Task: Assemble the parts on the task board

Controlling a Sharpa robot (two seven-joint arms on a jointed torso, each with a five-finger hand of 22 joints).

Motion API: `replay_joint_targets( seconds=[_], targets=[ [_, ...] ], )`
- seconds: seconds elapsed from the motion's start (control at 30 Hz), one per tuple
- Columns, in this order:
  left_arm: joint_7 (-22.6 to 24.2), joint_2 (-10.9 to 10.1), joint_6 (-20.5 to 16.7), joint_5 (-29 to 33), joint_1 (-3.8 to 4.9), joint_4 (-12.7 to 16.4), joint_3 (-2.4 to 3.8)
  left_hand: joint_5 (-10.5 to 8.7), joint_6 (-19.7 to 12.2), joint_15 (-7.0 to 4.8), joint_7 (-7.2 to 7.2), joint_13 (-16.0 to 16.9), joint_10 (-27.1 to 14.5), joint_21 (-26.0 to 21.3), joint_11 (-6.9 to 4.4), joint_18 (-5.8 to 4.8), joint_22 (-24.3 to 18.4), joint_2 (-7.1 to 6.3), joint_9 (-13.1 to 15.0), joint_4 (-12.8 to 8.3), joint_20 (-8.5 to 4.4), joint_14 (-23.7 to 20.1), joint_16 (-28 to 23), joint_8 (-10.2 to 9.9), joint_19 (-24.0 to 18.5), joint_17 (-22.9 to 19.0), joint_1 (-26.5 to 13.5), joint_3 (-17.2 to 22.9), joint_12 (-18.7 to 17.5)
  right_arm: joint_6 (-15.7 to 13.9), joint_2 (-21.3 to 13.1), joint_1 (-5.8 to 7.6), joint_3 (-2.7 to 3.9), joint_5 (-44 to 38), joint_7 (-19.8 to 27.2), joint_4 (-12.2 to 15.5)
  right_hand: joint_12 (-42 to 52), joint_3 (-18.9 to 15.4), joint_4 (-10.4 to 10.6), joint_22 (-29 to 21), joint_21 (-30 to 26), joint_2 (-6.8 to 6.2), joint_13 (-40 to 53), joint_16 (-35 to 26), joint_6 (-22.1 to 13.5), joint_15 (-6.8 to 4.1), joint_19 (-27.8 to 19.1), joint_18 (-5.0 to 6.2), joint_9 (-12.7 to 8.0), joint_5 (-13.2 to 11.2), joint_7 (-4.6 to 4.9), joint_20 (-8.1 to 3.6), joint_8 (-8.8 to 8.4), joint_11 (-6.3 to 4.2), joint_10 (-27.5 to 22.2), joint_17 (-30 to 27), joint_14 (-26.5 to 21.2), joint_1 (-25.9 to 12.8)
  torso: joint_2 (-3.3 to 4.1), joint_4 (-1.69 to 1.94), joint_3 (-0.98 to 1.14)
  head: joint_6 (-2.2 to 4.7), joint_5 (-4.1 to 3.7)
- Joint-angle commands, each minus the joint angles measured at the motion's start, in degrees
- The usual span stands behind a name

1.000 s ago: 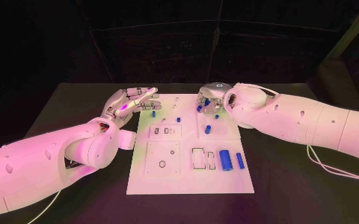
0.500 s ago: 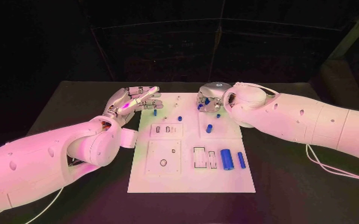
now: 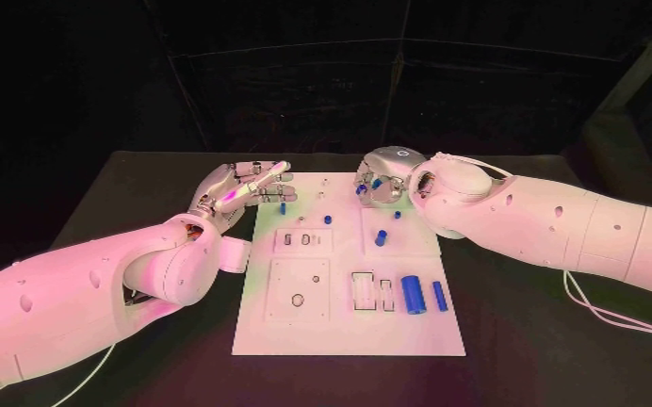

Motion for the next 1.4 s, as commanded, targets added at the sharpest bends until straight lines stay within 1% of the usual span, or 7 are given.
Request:
replay_joint_targets(
  seconds=[0.03, 0.13, 0.3, 0.63, 0.97, 1.17, 1.4],
  targets=[
    [0.4, 0.2, 1.2, -0.3, 0.09, 0.1, 0.05, 0.07, -0.4, 0.15, 1.15, -0.1, -0.3, -0.3, 0.07, 0.70, -0.1, 0.47, 0.0, -0.1, 0.02, -0.2, -0.3, -0.3, 0.4, 0.1, -0.1, -0.5, -0.3, -6.2, 1.1, 0.23, 0.18, 1.2, 0.6, -1.0, 0.2, 0.5, 0.0, 0.1, 0.3, -0.35, 0.0, 0.2, -0.4, -0.11, 0.0, -0.84, -0.2, -0.2, -0.02, -0.21, -0.30, 0.35, 0.1, -0.1, 2.1, 0.2, 0.18, 0.23, -0.01, 0.31, -0.04],
    [0.4, 0.4, 1.5, -0.3, 0.09, 0.0, 0.05, 0.07, -0.4, 0.15, 1.15, -0.1, -0.3, -0.3, 0.07, 0.70, -0.1, 0.47, 0.0, -0.1, 0.02, -0.2, -0.3, -0.3, 0.4, 0.1, -0.1, -0.5, -0.3, -6.9, 2.5, 0.26, 0.26, 1.4, 0.9, -2.6, 0.2, 0.6, 0.0, 0.1, 0.3, -0.51, 0.0, 0.2, -0.5, -0.06, 0.0, -0.85, -0.2, -0.2, 0.05, -0.17, -0.37, 0.40, 0.1, -0.1, 2.1, 0.2, 0.20, 0.32, -0.09, 0.36, -0.10],
    [0.4, 0.7, 1.8, -0.3, 0.09, -0.2, 0.05, 0.07, -0.4, 0.17, 1.16, -0.1, -0.3, -0.3, 0.09, 0.69, -0.1, 0.57, 0.0, -0.2, 0.04, -0.2, -0.4, -0.3, 0.4, 0.1, 0.0, -0.5, -0.4, -7.2, 4.6, 0.28, 0.32, 1.5, 1.4, -4.8, 0.2, 0.8, 0.1, 0.2, 0.4, -0.78, 0.0, 0.3, -0.7, 0.00, 0.0, -0.86, -0.2, -0.2, 0.14, -0.12, -0.49, 0.47, 0.0, 0.0, 2.1, 0.2, 0.34, 0.32, 0.03, 0.30, 0.08],
    [0.4, 0.8, 2.1, -0.3, 0.16, -0.3, 0.05, 0.07, -0.4, 0.17, 1.16, -0.1, -0.3, -0.3, 0.09, 0.69, -0.1, 0.57, 0.0, -0.2, 0.04, -0.2, -0.4, -0.3, 0.4, 0.1, 0.0, -0.5, -0.4, -5.2, 8.3, 0.30, 0.35, 1.5, 2.0, -7.5, 0.1, 0.9, 0.0, 0.3, 0.5, -1.08, -0.1, 0.4, -0.9, 0.06, -0.1, -0.86, -0.3, -0.1, 0.20, -0.06, -0.61, 0.53, -0.1, 0.1, 2.2, 0.2, 0.97, 0.67, -0.10, 0.68, 0.06],
    [0.4, 0.9, 2.5, -0.3, 0.18, -0.1, 0.05, 0.07, -0.4, 0.18, 1.17, -0.1, -0.3, -0.4, 0.10, 0.69, -0.2, 0.64, 0.0, -0.2, 0.05, -0.3, -0.4, -0.3, 0.4, 0.2, 0.0, -0.5, -0.4, -3.3, 10.2, 0.32, 0.36, 1.3, 1.0, -10.1, 0.1, 1.0, 0.1, 0.3, 0.5, -1.24, -0.1, 0.4, -0.9, 0.10, -0.1, -0.86, -0.3, -0.1, 0.23, -0.02, -0.64, 0.58, -0.2, 0.1, 2.2, 0.1, 1.22, 0.79, -0.15, 0.86, 0.09],
    [0.4, 0.9, 2.7, -0.3, 0.18, -0.1, 0.05, 0.07, -0.5, 0.20, 1.19, -0.1, -0.4, -0.4, 0.12, 0.68, -0.2, 0.70, 0.0, -0.3, 0.06, -0.3, -0.5, -0.4, 0.4, 0.2, 0.1, -0.6, -0.5, -4.2, 10.8, 0.37, 0.36, -0.4, -1.0, -11.1, 0.1, 1.1, 0.1, 0.3, 0.6, -1.31, -0.1, 0.5, -0.9, 0.12, -0.1, -0.87, -0.3, 0.0, 0.24, 0.00, -0.66, 0.59, -0.2, 0.1, 2.2, 0.1, 1.23, 0.93, -0.17, 0.93, 0.15],
    [0.4, 0.9, 2.9, -0.3, 0.18, -0.1, 0.05, 0.07, -0.5, 0.20, 1.19, -0.1, -0.4, -0.4, 0.12, 0.68, -0.2, 0.70, 0.0, -0.3, 0.06, -0.3, -0.5, -0.4, 0.4, 0.2, 0.1, -0.6, -0.5, -4.8, 11.1, 0.41, 0.36, -1.7, -2.5, -11.5, 0.2, 1.2, 0.1, 0.4, 0.6, -1.44, -0.1, 0.6, -0.8, 0.13, -0.1, -0.87, -0.2, 0.4, 0.24, 0.04, -0.65, 0.58, -0.2, 0.2, 2.2, 0.2, 1.26, 0.78, -0.16, 0.85, 0.45]
  ],
)
